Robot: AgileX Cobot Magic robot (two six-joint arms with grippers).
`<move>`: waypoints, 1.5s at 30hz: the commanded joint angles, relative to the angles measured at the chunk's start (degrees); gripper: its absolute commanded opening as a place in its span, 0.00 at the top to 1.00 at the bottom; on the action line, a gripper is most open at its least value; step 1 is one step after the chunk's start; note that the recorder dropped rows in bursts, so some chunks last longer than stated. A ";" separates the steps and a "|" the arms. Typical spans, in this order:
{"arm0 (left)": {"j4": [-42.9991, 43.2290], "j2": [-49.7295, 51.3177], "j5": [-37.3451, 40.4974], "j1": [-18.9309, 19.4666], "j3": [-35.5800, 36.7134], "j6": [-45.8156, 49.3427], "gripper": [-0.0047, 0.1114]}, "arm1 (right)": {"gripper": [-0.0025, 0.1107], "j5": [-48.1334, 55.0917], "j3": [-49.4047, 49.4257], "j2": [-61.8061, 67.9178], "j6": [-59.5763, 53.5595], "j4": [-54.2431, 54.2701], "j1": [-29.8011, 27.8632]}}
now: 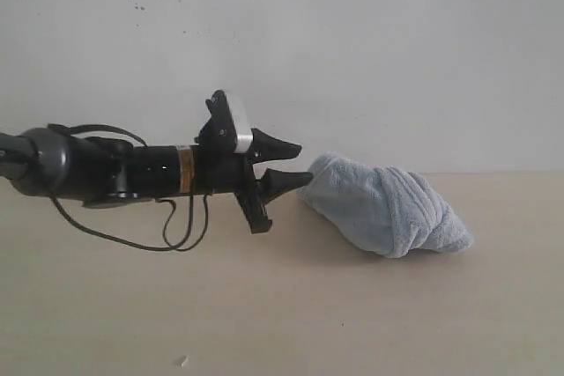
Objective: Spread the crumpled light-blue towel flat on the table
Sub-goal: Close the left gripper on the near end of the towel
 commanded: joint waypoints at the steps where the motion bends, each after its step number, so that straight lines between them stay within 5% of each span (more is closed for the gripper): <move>1: -16.26 6.05 1.01 -1.02 -4.42 -0.64 0.36 | 0.98 0.36 -0.07 -0.31 0.40 0.10 0.08; 6: -23.43 10.88 2.21 -1.31 -9.09 -1.96 0.34 | 0.98 2.09 -0.07 -0.31 0.40 0.10 0.08; 19: 15.11 21.08 13.00 -1.31 -33.30 -33.83 0.34 | 0.98 3.33 -0.07 -0.31 0.81 0.10 0.08; 28: 16.29 23.74 12.87 -1.31 -34.20 -37.26 0.76 | 0.98 3.91 -0.07 -0.31 0.79 0.10 0.08; 45: 17.82 20.25 2.95 -1.31 -34.20 -43.46 0.92 | 0.98 7.03 -0.07 -0.31 0.21 0.10 0.08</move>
